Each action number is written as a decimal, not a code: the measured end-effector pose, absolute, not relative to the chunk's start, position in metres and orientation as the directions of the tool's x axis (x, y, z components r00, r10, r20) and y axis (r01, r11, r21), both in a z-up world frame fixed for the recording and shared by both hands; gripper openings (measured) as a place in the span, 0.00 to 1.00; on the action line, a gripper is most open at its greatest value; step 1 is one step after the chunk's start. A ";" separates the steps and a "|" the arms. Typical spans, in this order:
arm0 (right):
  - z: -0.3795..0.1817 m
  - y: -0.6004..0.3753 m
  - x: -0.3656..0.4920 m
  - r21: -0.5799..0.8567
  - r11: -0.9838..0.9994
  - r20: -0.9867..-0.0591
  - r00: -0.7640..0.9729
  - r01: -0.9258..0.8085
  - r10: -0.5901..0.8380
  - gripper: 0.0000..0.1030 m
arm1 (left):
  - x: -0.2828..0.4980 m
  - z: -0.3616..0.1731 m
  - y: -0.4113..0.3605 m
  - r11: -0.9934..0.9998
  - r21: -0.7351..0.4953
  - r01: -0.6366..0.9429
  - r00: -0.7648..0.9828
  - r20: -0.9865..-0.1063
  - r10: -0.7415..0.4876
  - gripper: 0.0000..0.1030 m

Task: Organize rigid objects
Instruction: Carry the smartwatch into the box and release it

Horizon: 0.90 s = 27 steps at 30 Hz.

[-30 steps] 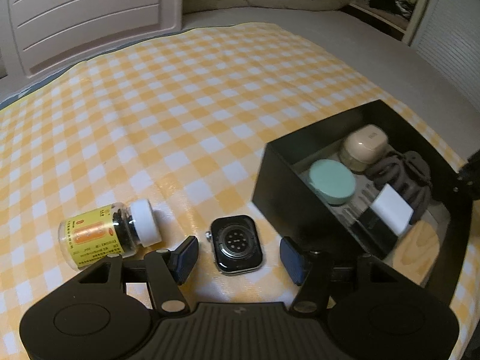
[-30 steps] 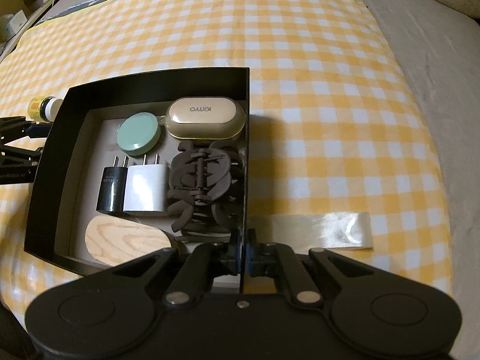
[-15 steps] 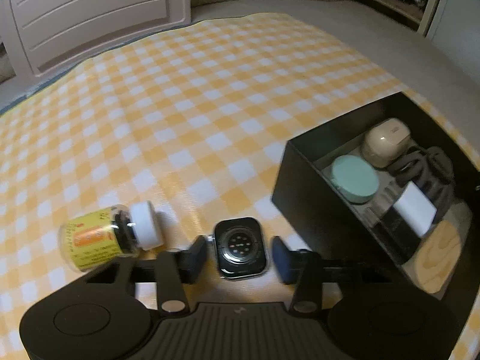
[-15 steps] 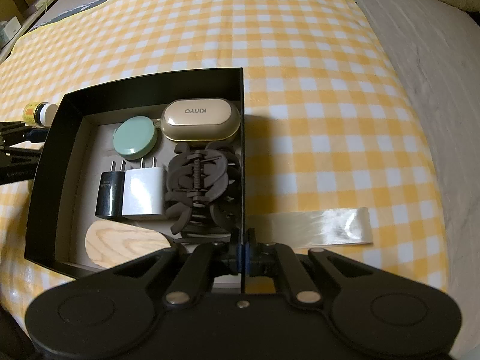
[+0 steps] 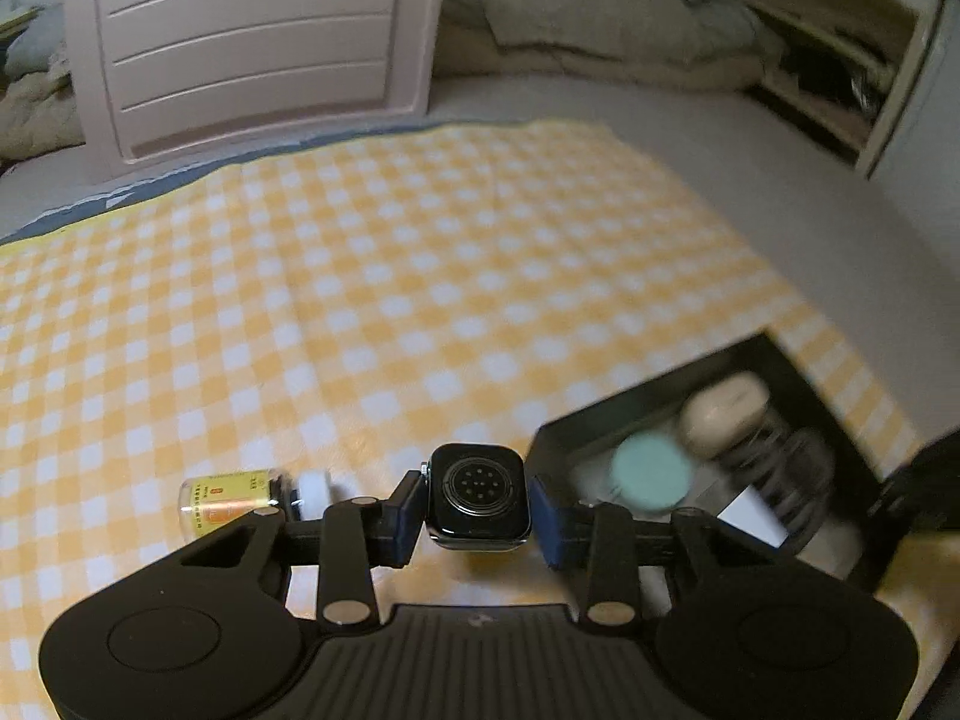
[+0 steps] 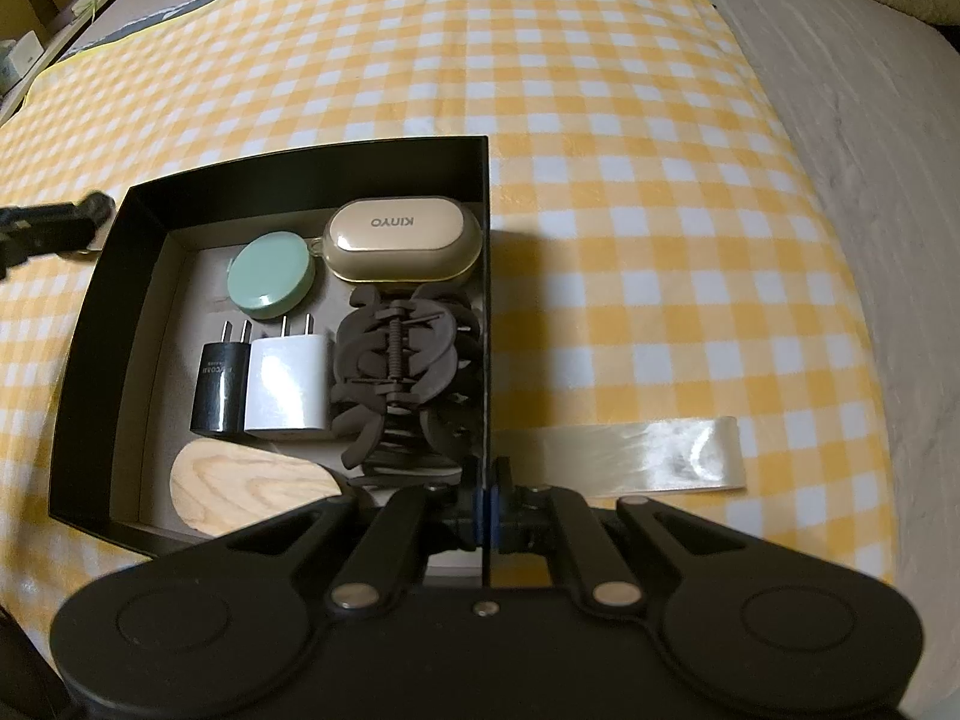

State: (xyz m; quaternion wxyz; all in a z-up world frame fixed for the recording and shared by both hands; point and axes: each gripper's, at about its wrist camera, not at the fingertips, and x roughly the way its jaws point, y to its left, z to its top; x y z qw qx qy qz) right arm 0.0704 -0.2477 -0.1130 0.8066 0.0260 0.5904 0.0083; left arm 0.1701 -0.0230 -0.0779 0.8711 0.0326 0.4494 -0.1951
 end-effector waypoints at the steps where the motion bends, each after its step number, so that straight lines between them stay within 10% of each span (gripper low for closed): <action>1: -0.113 -0.248 0.070 0.051 0.999 -0.952 0.303 0.017 0.043 0.03 | 0.168 -0.073 -0.025 0.924 -0.136 0.357 0.521 -0.792 -0.318 0.38; 19: -0.112 -0.247 0.070 0.052 0.999 -0.952 0.303 0.015 0.045 0.03 | 0.164 -0.078 -0.080 0.955 -0.168 0.245 0.497 -0.824 -0.272 0.38; 27: -0.112 -0.247 0.071 0.053 0.998 -0.952 0.303 0.014 0.047 0.03 | 0.167 -0.081 -0.079 0.956 -0.189 0.225 0.488 -0.827 -0.279 0.57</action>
